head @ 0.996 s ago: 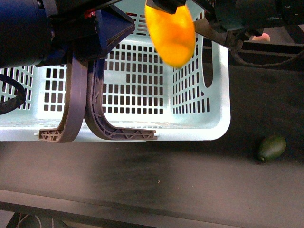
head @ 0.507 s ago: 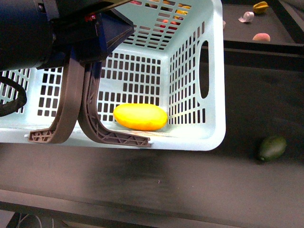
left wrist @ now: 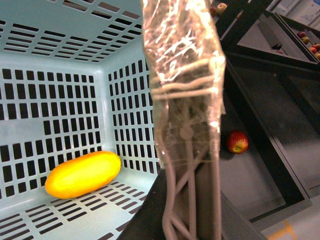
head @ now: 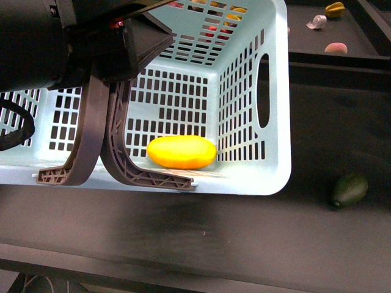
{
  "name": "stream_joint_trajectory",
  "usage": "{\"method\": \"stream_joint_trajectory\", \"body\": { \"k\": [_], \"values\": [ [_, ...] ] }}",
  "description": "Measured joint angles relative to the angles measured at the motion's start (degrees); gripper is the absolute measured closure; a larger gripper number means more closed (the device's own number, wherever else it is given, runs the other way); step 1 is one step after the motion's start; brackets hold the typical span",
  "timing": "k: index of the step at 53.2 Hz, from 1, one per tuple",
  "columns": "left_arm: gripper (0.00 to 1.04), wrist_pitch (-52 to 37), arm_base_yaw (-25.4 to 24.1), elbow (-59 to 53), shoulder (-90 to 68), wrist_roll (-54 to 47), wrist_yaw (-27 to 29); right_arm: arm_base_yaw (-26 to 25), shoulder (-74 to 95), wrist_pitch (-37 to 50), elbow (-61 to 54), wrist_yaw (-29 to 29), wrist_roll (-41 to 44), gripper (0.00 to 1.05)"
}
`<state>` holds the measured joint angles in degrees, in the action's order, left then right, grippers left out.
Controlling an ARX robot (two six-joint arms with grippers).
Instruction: Pick mango with right arm and hold basket with left
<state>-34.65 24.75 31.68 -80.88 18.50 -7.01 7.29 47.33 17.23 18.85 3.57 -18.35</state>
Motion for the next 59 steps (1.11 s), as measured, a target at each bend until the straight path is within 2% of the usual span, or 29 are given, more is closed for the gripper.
{"method": "stream_joint_trajectory", "body": {
  "k": [8,22,27,30,36,40,43,51,59],
  "values": [
    [0.99,0.0,0.0,0.0,0.0,0.0,0.0,0.1,-8.1,-4.1,-3.3,2.2,-1.1,0.08],
    [0.99,0.0,0.0,0.0,0.0,0.0,0.0,0.1,-9.0,-4.1,-3.4,2.3,-1.4,0.08],
    [0.99,0.0,0.0,0.0,0.0,0.0,0.0,-0.1,-9.4,6.2,-7.3,3.2,6.6,0.22],
    [0.99,0.0,0.0,0.0,0.0,0.0,0.0,-0.6,-10.5,8.7,-9.0,2.8,10.6,0.31],
    [0.99,0.0,0.0,0.0,0.0,0.0,0.0,-1.8,-13.0,8.8,-10.9,1.6,15.4,0.49],
    [0.99,0.0,0.0,0.0,0.0,0.0,0.0,-5.2,-14.9,8.0,-12.1,-2.9,16.8,0.61],
    [0.99,0.0,0.0,0.0,0.0,0.0,0.0,-7.0,-17.0,7.2,-13.3,-3.1,17.3,0.76],
    [0.99,0.0,0.0,0.0,0.0,0.0,0.0,-7.1,-20.6,5.2,-14.7,-3.5,17.9,1.03],
    [0.99,0.0,0.0,0.0,0.0,0.0,0.0,-7.2,-24.0,2.9,-15.8,-3.5,18.1,1.03]
  ]
}}
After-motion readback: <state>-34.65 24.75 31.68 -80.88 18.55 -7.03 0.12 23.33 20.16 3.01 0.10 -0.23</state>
